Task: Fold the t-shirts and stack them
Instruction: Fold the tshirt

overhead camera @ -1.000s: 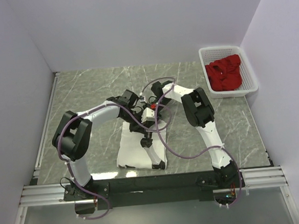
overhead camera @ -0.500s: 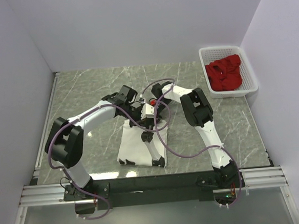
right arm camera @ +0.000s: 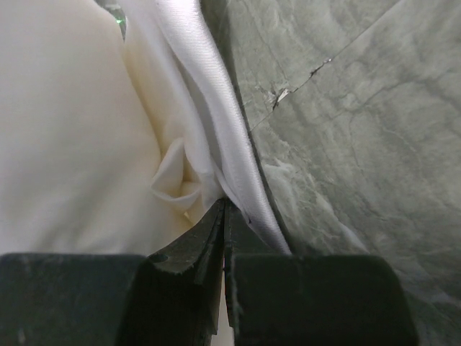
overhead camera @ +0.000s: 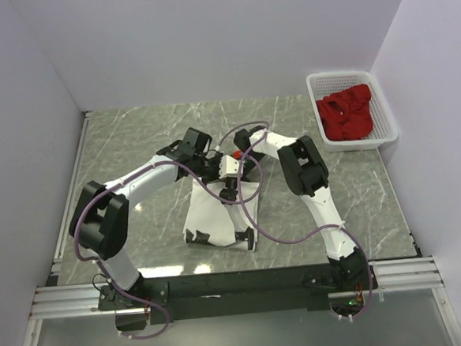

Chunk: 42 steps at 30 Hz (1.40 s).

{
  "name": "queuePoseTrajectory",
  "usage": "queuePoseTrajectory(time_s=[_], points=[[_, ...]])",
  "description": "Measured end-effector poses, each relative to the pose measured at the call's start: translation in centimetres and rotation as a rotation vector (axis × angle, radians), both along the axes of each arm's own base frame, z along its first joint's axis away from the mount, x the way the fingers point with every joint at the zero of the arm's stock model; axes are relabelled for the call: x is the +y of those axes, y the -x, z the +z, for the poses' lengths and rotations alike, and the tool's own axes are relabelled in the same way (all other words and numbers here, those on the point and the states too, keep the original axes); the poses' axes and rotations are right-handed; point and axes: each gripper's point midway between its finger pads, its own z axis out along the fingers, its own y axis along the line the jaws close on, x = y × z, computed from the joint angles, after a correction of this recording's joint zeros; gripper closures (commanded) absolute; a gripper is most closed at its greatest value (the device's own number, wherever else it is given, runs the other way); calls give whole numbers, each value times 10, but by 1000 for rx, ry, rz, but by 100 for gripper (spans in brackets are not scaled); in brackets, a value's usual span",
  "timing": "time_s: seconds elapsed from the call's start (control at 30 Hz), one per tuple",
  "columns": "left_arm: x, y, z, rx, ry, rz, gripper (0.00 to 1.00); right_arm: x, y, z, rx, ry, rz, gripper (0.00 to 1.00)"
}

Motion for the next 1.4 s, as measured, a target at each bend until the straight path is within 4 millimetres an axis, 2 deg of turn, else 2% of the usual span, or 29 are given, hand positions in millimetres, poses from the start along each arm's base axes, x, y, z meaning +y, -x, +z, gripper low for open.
queuePoseTrajectory(time_s=[0.17, 0.43, 0.63, 0.73, 0.9, 1.13, 1.23, 1.4], points=[[-1, -6, -2, -37, 1, -10, 100, -1, -1, 0, -6, 13, 4, 92], [5, 0, -21, -52, -5, -16, 100, -4, -6, 1, -41, 48, 16, 92], [10, 7, -5, -101, 21, -20, 99, -3, -12, 7, -104, 67, 37, 92], [11, 12, 0, -118, 32, -23, 100, -2, -23, 15, -164, 70, 47, 92], [9, 21, -4, -125, 34, -43, 100, -4, -35, 21, -233, 77, 53, 92], [6, 22, -4, -138, 28, -46, 100, -9, -41, 11, -251, 104, 49, 92], [5, 19, -3, -153, 28, -41, 100, -10, -38, 1, -220, 104, 55, 92], [4, 14, -1, -179, 25, -29, 99, -9, -33, 0, -198, 79, 62, 91]])
